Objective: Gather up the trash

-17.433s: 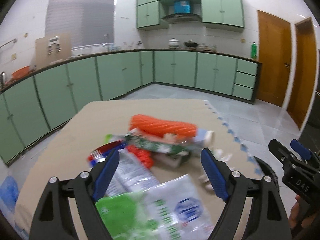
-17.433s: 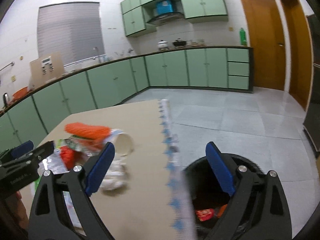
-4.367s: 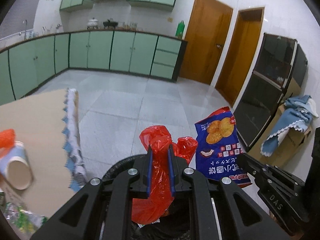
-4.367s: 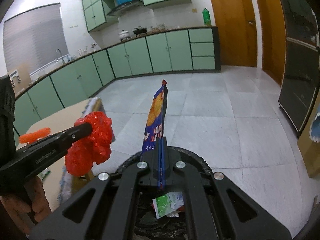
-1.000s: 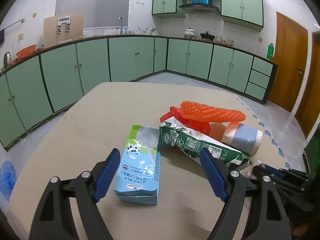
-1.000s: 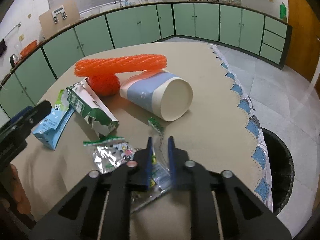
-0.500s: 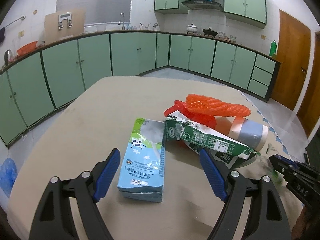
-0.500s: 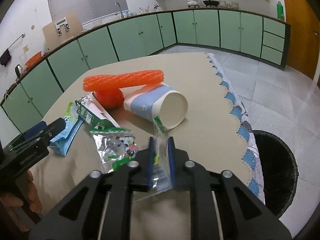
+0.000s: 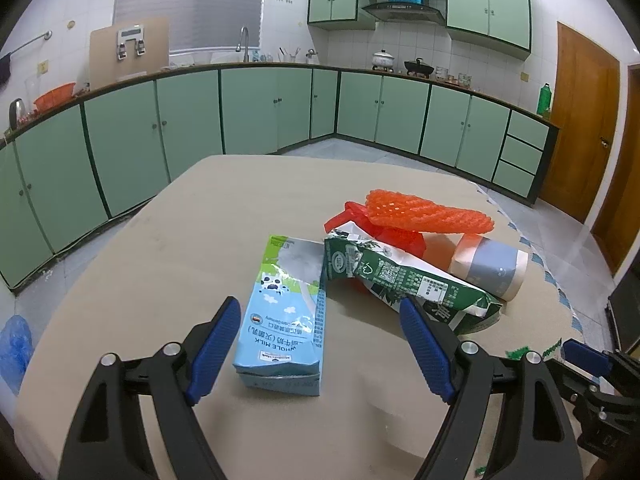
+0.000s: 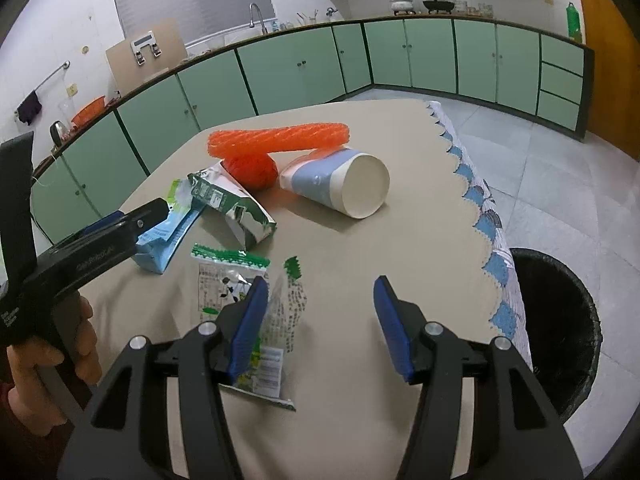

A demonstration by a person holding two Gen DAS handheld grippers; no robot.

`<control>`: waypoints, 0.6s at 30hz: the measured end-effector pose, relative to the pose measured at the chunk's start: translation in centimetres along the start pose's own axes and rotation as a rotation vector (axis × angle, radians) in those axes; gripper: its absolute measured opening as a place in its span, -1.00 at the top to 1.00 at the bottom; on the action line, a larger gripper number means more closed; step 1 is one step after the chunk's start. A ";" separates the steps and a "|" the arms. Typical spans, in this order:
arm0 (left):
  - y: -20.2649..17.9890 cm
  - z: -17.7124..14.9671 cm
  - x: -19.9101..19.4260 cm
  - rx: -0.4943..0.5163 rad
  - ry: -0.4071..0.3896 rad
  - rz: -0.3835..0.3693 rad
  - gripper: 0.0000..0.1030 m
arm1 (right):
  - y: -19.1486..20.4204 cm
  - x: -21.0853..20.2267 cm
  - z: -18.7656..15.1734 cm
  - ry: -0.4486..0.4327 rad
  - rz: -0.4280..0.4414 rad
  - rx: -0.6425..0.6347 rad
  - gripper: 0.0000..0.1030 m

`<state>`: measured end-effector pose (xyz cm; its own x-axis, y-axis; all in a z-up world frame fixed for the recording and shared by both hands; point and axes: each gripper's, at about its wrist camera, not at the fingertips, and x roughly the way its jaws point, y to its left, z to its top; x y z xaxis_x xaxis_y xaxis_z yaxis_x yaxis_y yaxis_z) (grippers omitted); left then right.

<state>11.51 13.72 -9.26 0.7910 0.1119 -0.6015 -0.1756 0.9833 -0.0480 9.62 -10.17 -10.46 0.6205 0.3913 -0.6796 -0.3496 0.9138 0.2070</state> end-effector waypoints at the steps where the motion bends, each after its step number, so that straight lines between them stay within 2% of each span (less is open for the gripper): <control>1: 0.0 0.0 0.0 -0.001 -0.002 0.000 -0.56 | -0.1 -0.1 0.2 -0.009 -0.004 0.008 -0.05; 5: 0.0 0.1 0.0 -0.006 -0.003 -0.006 -0.56 | -0.9 -0.7 1.1 -0.049 -0.009 0.047 -0.05; 12: -1.0 0.2 -0.5 0.007 -0.013 -0.042 -0.56 | -1.3 -0.1 1.6 -0.043 -0.026 0.068 -0.05; 16: -1.2 0.1 -0.3 0.011 -0.005 -0.042 -0.56 | -2.3 -0.2 1.9 -0.048 0.034 0.129 -0.05; 18: -1.0 0.1 -0.2 0.004 -0.001 -0.037 -0.56 | -2.4 -0.2 2.1 -0.058 0.018 0.127 -0.05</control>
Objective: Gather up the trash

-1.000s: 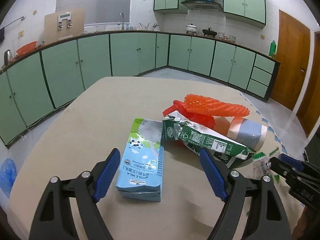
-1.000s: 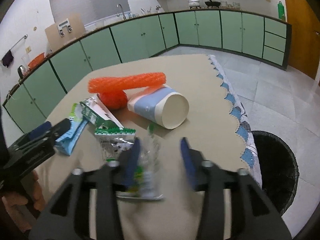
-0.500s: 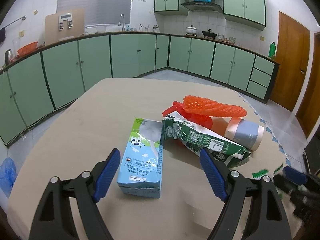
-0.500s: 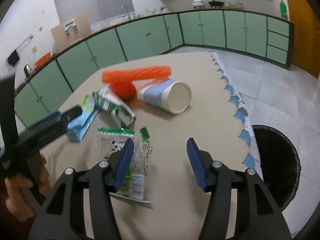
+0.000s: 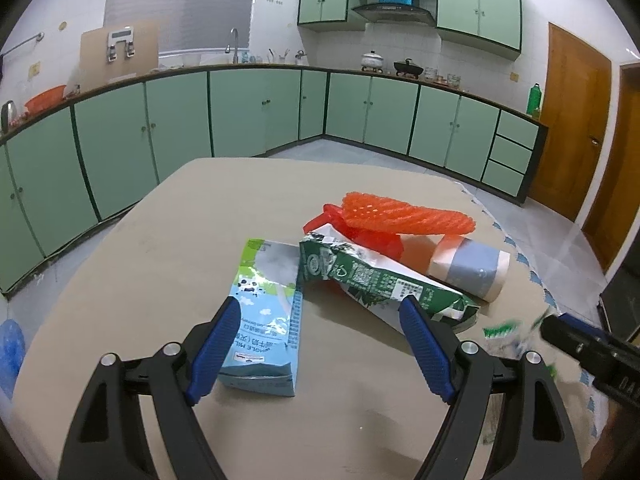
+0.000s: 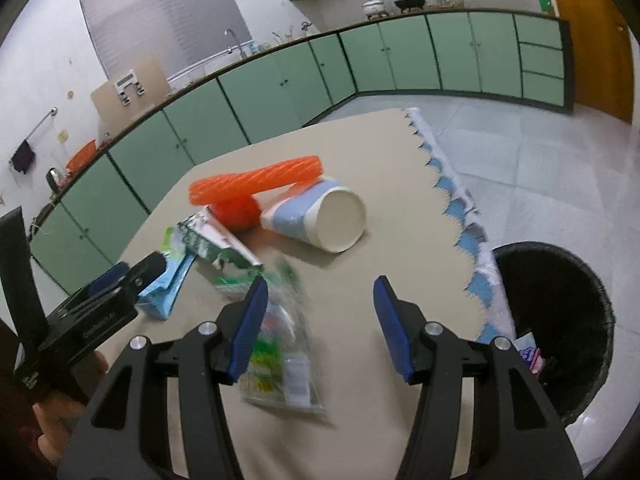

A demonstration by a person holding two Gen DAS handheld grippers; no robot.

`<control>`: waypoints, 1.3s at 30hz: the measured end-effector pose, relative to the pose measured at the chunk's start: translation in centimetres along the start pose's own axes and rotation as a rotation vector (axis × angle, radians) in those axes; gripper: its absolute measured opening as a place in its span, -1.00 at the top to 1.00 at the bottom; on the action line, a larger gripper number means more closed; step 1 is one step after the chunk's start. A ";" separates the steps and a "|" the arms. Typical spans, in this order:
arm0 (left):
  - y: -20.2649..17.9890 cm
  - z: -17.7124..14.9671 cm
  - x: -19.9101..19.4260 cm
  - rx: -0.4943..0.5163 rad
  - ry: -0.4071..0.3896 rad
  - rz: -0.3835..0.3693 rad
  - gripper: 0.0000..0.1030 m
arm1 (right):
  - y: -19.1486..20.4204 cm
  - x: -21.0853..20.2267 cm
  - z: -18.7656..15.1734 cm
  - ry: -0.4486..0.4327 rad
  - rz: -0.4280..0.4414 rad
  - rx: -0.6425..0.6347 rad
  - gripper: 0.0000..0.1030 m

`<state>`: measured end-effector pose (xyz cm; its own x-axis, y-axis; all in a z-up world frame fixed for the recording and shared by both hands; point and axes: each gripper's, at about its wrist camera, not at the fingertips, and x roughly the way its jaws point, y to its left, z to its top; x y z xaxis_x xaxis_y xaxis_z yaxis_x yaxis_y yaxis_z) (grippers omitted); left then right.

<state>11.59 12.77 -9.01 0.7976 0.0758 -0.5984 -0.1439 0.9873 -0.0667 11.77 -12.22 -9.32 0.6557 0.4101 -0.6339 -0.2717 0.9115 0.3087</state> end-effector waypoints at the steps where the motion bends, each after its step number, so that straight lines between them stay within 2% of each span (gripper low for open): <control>1: 0.1 0.0 0.0 -0.002 0.000 0.001 -0.56 | -0.2 -0.1 0.1 -0.007 0.019 0.009 -0.05; 3: 0.2 0.0 0.0 -0.001 -0.004 0.006 -0.56 | -0.7 -0.2 0.4 -0.011 0.044 0.053 -0.05; 5: 0.2 0.1 0.0 -0.001 -0.004 0.008 -0.56 | -0.3 -0.3 0.5 -0.024 -0.018 -0.002 -0.05; 7: 0.3 0.1 0.0 0.001 -0.004 0.010 -0.56 | 0.1 -0.3 0.5 -0.026 -0.041 -0.041 -0.05; 16: 0.5 0.1 0.1 0.004 -0.002 0.017 -0.56 | 0.6 0.9 -0.7 0.046 -0.009 -0.048 -0.03; 22: 0.5 0.1 0.1 0.002 -0.001 0.014 -0.56 | 1.5 -0.4 -1.6 0.048 0.009 -0.073 -0.01; 31: 0.2 0.1 -0.2 0.011 -0.007 0.014 -0.56 | 0.5 -0.1 -1.4 0.067 0.014 -0.062 0.39; 36: 0.1 0.1 0.0 0.013 -0.003 0.013 -0.56 | 0.7 0.5 -0.9 0.081 -0.003 -0.088 0.81; 39: 0.0 0.0 0.1 0.016 0.000 0.012 -0.56 | 0.6 0.8 -0.9 0.092 -0.037 -0.111 1.00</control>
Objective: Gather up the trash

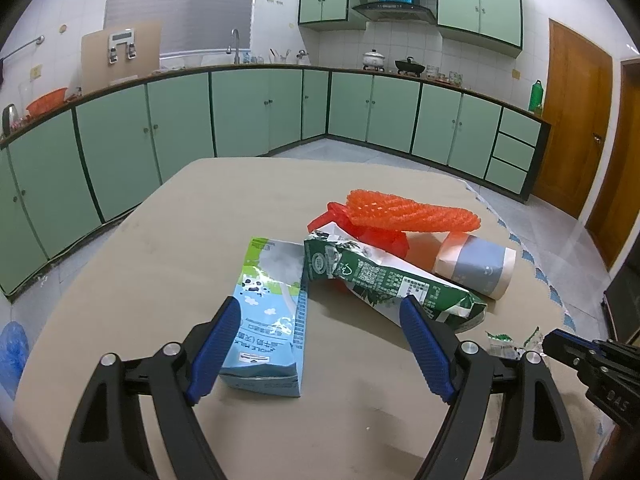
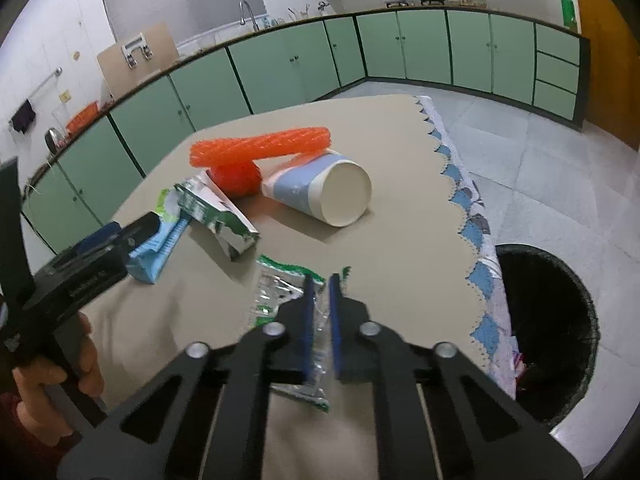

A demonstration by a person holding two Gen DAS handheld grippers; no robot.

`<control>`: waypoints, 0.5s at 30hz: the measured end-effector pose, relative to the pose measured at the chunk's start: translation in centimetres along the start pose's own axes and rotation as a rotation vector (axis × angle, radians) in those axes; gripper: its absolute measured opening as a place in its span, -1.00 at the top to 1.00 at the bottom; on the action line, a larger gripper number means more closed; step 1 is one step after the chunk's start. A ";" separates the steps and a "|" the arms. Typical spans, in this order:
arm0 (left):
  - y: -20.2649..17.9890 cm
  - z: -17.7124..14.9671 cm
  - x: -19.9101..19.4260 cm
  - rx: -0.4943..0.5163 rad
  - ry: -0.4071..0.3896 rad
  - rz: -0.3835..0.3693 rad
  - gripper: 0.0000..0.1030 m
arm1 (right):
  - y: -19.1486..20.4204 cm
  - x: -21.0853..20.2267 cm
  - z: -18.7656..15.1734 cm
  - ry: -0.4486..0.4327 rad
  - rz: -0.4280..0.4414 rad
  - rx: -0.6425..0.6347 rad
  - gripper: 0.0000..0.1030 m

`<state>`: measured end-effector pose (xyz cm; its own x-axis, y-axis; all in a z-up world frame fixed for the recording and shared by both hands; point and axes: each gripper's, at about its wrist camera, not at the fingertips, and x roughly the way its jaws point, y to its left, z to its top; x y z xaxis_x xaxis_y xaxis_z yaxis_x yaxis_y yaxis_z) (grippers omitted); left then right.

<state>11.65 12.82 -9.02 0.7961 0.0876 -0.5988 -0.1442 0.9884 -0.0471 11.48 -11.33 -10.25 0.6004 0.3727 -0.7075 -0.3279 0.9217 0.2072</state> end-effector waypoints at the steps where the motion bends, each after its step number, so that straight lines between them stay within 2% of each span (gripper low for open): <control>1: 0.0 0.0 0.0 0.000 0.001 0.000 -0.56 | -0.1 0.0 0.0 0.000 -0.006 -0.003 1.00; 7: 0.4 0.2 0.0 -0.010 -0.005 0.009 -0.56 | -0.6 -0.6 0.5 -0.030 -0.003 0.010 1.00; 10: 0.5 0.3 0.0 -0.014 -0.008 0.013 -0.56 | -0.4 -0.5 0.5 -0.018 -0.008 0.017 0.88; 15: 0.5 0.2 -0.1 -0.008 -0.009 0.014 -0.56 | -0.5 0.6 0.3 0.014 -0.013 0.038 0.48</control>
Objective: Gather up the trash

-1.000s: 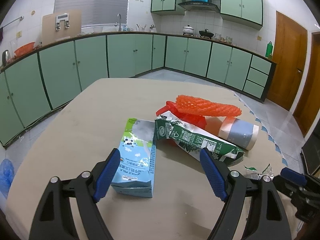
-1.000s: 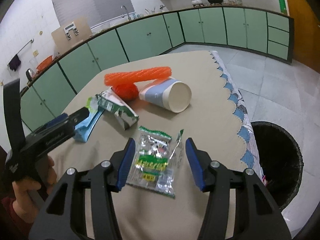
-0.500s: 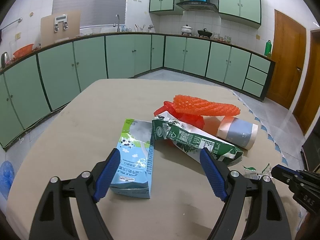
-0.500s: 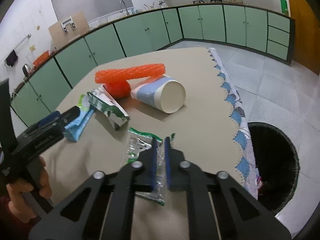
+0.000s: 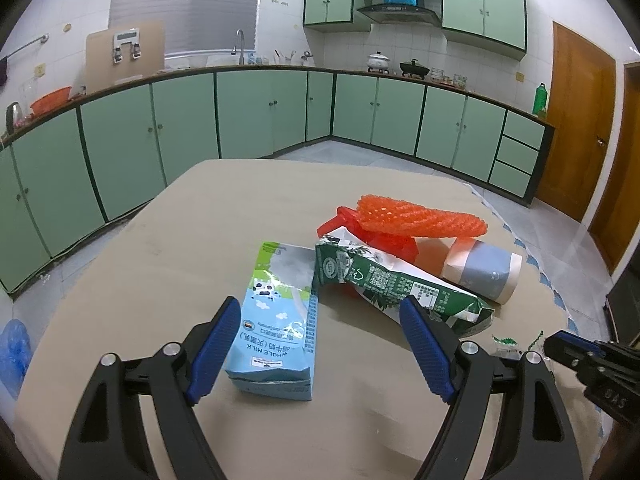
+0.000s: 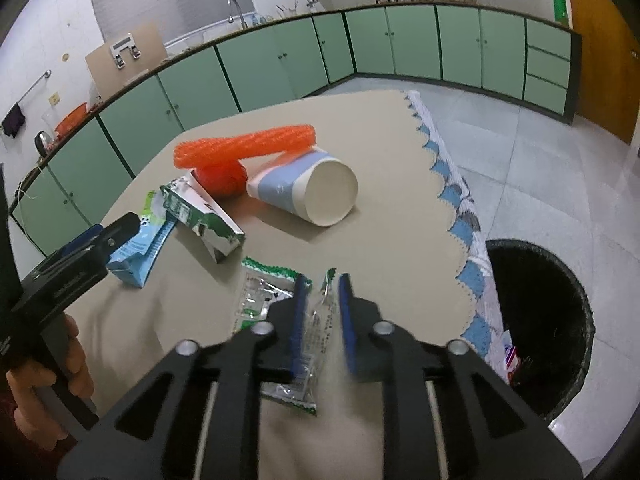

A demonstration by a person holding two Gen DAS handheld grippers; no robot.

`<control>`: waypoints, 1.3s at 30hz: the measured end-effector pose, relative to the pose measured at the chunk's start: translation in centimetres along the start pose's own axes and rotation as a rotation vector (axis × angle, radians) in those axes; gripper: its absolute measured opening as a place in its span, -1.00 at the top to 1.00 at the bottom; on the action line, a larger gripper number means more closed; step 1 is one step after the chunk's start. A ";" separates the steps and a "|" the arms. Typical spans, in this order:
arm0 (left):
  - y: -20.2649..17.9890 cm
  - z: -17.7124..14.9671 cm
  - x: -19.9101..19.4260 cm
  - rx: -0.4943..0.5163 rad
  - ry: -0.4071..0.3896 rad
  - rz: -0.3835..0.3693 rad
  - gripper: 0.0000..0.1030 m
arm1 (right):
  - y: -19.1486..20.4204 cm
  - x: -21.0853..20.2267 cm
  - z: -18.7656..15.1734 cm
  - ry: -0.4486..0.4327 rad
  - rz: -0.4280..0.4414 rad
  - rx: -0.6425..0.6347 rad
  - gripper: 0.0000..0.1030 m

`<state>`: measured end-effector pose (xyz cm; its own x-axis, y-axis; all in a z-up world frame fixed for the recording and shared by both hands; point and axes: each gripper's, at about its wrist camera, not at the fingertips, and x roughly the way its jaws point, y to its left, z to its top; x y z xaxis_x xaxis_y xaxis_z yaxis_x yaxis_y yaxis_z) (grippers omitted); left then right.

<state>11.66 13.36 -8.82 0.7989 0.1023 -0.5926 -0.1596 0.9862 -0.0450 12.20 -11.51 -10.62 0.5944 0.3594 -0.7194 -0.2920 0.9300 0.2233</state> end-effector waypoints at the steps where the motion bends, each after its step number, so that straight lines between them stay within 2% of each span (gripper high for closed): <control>1: 0.0 0.0 0.0 0.000 0.000 0.000 -0.56 | -0.1 0.2 0.0 0.000 0.002 0.006 0.45; 5: 0.4 0.0 0.1 -0.007 0.003 0.003 -0.56 | -0.3 0.9 -0.2 0.023 -0.004 0.006 0.43; 8: 0.5 -0.1 0.1 -0.007 0.005 0.006 -0.56 | -0.4 1.5 -0.4 0.043 0.014 0.009 0.77; 12: 0.8 -0.1 0.3 -0.009 0.010 0.008 -0.56 | -0.3 1.0 -0.4 0.019 0.022 0.001 0.93; 23: 2.2 -0.1 0.2 -0.026 0.011 0.042 -0.56 | -0.6 -1.6 1.4 -0.073 0.049 0.023 0.94; 32: 3.6 -0.7 1.5 -0.047 0.059 0.056 -0.56 | -0.5 -1.5 1.5 -0.073 0.053 0.023 0.94; 39: 4.2 -0.4 3.4 -0.070 0.100 0.023 -0.56 | 0.3 -0.9 1.1 -0.068 0.040 -0.015 0.93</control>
<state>13.44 17.81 -11.36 0.7331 0.1077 -0.6715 -0.2202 0.9718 -0.0845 12.43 -11.47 -9.23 0.6315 0.4009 -0.6636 -0.3271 0.9138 0.2408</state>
